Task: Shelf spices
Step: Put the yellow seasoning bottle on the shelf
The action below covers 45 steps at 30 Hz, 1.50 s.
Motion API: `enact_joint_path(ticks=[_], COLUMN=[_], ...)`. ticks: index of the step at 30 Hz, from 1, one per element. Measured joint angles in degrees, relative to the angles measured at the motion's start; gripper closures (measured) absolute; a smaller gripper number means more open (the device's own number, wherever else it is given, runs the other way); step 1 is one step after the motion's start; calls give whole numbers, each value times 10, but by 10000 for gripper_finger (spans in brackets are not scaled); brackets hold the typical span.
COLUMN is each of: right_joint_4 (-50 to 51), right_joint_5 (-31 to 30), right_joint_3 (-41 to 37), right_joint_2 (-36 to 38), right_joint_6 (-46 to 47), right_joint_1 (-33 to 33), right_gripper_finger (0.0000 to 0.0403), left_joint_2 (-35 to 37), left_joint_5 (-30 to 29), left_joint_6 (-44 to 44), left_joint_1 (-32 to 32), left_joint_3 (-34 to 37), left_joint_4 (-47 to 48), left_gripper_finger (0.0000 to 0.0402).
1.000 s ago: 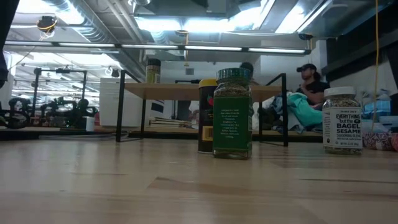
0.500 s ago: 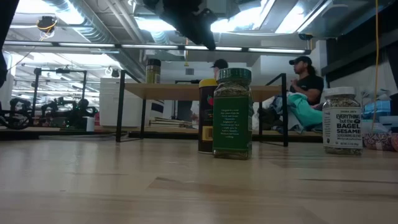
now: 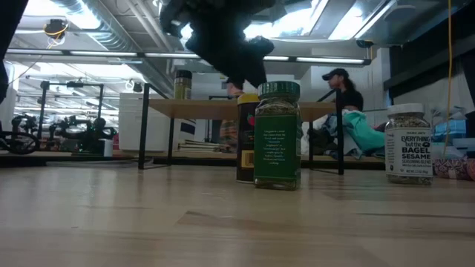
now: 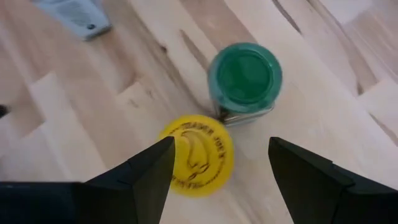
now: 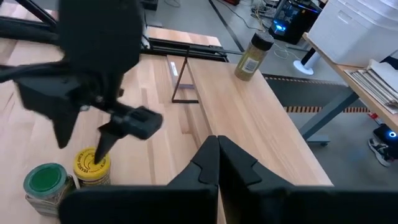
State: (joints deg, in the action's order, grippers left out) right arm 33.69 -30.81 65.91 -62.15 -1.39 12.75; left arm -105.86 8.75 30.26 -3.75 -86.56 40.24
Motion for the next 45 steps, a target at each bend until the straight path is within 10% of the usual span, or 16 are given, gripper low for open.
enact_joint_path(ticks=[45], right_joint_4=[-6], right_joint_5=[0], right_joint_3=[-11], right_joint_2=[0], right_joint_6=[-4], right_joint_1=[0], right_gripper_finger=[402], left_joint_2=[-20], left_joint_5=[-122], left_joint_6=[-89], left_joint_1=[-24], left_joint_3=[-54], left_joint_4=[46], left_gripper_finger=[148])
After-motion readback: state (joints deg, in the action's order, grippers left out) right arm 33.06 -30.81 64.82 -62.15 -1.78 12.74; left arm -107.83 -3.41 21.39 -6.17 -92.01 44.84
